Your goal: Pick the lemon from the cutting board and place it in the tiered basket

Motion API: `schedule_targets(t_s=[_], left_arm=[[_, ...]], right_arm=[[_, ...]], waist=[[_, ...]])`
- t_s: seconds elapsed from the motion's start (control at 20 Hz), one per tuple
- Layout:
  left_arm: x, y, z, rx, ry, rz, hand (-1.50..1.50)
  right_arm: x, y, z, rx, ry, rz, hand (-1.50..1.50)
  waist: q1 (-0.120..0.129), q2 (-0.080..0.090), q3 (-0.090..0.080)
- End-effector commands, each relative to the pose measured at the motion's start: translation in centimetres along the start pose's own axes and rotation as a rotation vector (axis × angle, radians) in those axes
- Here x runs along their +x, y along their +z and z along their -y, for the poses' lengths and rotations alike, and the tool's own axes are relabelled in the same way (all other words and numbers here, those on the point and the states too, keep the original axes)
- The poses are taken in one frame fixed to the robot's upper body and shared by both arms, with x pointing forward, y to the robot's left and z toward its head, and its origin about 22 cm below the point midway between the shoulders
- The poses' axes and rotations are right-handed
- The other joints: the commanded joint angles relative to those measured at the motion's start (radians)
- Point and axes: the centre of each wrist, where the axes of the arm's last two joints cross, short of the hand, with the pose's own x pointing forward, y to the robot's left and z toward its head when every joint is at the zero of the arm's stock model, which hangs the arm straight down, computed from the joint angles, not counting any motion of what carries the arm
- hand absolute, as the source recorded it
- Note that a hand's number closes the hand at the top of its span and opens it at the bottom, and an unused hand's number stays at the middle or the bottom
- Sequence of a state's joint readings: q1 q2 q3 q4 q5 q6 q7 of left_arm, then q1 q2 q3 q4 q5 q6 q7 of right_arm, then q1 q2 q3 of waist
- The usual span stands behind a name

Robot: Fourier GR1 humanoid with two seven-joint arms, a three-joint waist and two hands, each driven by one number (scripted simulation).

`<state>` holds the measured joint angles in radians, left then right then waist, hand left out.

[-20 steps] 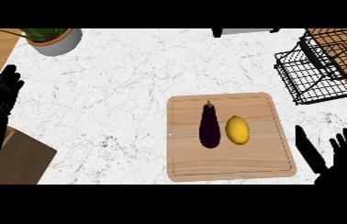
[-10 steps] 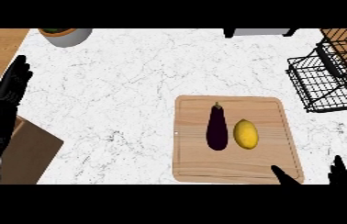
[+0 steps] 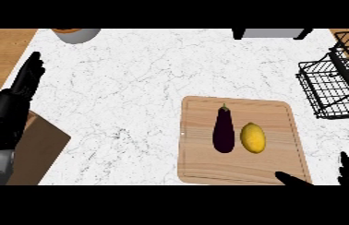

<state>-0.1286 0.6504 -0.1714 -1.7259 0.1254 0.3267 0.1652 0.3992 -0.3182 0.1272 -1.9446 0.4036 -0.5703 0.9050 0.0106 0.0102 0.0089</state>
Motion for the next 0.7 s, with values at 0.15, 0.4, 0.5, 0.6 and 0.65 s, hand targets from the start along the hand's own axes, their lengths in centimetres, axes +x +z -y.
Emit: schedule_targets(t_s=[0.15,0.4,0.5,0.6,0.65], left_arm=[[-3.3,0.1,1.6,-0.024,0.028,-0.117,0.0],[-3.3,0.1,2.7,-0.023,0.033,-0.102,0.0],[-3.6,0.9,3.0,-0.035,0.037,-0.123,0.0],[-4.4,0.9,3.6,-0.029,0.031,-0.125,0.0],[-4.5,0.4,3.5,-0.031,0.024,-0.136,0.0]], right_arm=[[5.4,1.8,0.4,0.062,0.095,-0.183,-1.5],[7.9,0.8,-0.7,0.074,0.147,-0.235,-1.5],[7.0,1.2,-1.6,0.09,0.172,-0.271,-1.5],[8.1,0.7,-2.3,0.109,0.17,-0.263,-1.5],[7.9,1.1,-2.8,0.11,0.194,-0.254,-1.5]], waist=[[0.003,0.006,-0.018],[0.015,0.007,-0.016],[0.012,0.0,-0.015],[0.014,0.007,-0.016],[0.002,0.006,-0.016]])
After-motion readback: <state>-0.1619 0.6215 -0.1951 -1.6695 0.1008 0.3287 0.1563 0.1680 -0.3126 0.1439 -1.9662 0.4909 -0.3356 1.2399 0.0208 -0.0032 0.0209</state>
